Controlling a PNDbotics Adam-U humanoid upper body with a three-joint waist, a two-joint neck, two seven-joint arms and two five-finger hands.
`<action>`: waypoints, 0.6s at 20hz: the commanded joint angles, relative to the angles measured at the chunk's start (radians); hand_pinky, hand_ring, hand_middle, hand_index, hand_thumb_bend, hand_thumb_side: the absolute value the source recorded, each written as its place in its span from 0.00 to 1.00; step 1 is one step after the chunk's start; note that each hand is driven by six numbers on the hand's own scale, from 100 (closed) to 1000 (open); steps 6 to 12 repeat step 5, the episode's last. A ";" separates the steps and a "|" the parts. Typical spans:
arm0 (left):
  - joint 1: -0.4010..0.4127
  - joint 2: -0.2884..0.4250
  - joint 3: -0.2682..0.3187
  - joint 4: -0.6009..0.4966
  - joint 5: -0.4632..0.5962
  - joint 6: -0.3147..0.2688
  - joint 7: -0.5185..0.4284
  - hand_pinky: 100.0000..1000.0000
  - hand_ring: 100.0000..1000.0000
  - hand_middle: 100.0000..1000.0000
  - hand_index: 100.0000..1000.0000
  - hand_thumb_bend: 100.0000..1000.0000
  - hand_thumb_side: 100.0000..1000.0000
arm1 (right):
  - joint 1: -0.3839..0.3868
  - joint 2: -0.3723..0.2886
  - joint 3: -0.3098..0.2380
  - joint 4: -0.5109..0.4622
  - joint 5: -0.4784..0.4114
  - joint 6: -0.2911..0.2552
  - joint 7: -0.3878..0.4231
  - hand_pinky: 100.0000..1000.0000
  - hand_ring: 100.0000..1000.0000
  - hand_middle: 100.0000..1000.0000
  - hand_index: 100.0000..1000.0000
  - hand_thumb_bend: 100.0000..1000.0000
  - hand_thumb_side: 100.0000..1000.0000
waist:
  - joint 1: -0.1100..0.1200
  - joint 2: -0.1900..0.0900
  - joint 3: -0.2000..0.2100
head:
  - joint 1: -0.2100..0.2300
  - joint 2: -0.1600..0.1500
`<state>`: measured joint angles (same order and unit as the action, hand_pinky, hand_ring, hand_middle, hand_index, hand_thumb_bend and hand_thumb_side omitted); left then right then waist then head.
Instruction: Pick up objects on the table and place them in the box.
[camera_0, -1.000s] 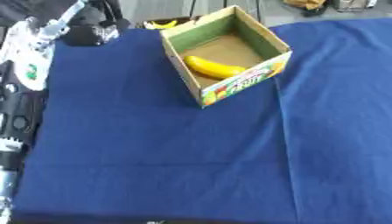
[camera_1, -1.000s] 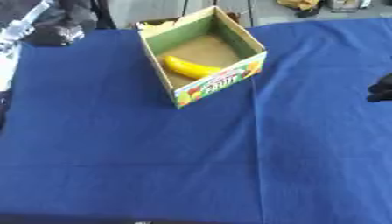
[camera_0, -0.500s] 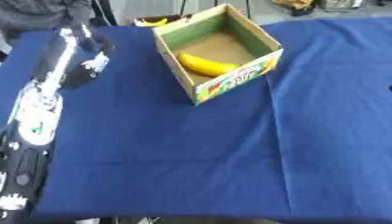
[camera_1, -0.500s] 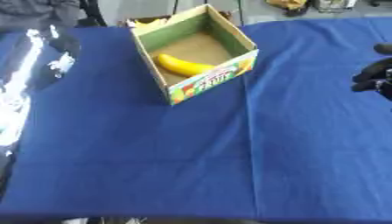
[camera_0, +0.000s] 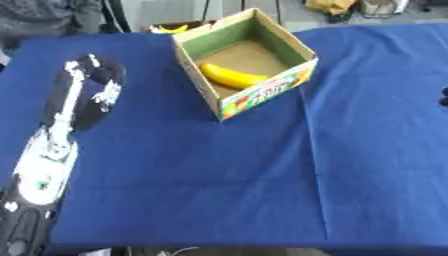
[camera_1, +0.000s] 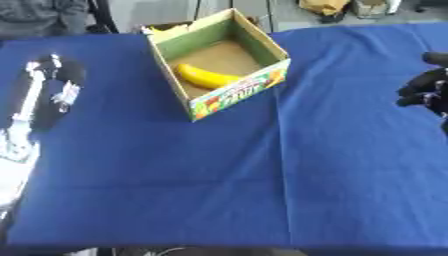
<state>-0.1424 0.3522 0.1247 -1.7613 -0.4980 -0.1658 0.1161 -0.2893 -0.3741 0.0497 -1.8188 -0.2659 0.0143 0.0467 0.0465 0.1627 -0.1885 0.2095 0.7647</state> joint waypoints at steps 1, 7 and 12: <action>0.000 0.026 -0.001 -0.069 0.053 0.047 -0.016 0.49 0.45 0.52 0.63 0.23 0.94 | -0.002 -0.011 -0.003 -0.014 -0.007 -0.003 0.004 0.52 0.54 0.47 0.77 0.00 0.87 | -0.006 -0.018 0.001 | 0.003 0.005; 0.003 0.046 0.010 -0.093 0.193 0.073 -0.050 0.49 0.45 0.52 0.63 0.23 0.94 | 0.005 -0.015 -0.004 -0.022 -0.011 -0.003 0.003 0.52 0.54 0.47 0.77 0.00 0.87 | -0.007 -0.019 0.003 | 0.002 0.005; 0.003 0.046 0.010 -0.093 0.193 0.073 -0.050 0.49 0.45 0.52 0.63 0.23 0.94 | 0.005 -0.015 -0.004 -0.022 -0.011 -0.003 0.003 0.52 0.54 0.47 0.77 0.00 0.87 | -0.007 -0.019 0.003 | 0.002 0.005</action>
